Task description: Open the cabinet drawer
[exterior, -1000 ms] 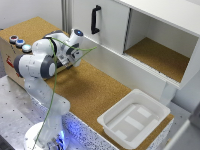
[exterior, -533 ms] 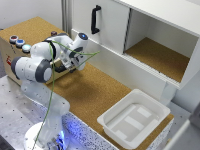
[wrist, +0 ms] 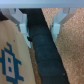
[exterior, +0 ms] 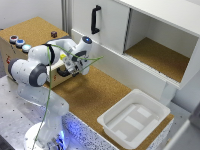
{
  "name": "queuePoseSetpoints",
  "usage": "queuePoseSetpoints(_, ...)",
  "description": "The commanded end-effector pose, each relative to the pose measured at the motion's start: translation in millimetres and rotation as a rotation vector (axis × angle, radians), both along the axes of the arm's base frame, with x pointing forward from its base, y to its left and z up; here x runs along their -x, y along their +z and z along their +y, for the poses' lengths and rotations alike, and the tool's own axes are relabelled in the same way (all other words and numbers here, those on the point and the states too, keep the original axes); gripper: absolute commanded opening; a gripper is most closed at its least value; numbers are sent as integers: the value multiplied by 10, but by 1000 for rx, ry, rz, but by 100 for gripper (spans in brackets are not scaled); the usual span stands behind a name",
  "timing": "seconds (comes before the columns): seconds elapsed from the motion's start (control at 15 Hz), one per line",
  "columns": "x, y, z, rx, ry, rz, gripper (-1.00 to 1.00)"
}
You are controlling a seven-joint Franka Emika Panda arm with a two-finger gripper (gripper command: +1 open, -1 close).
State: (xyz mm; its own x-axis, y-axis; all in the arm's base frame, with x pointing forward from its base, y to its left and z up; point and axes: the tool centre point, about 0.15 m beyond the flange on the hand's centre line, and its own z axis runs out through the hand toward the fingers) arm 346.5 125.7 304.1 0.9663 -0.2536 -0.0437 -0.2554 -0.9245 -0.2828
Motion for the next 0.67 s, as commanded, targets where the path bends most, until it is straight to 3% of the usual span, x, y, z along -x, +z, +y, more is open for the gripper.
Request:
queuePoseSetpoints(0.0,197,219,2,203,103,-41,100)
queuePoseSetpoints(0.2,217,531,108,272,112,-90,100)
queuePoseSetpoints(0.6,291,1166,357,329,119,-228,100)
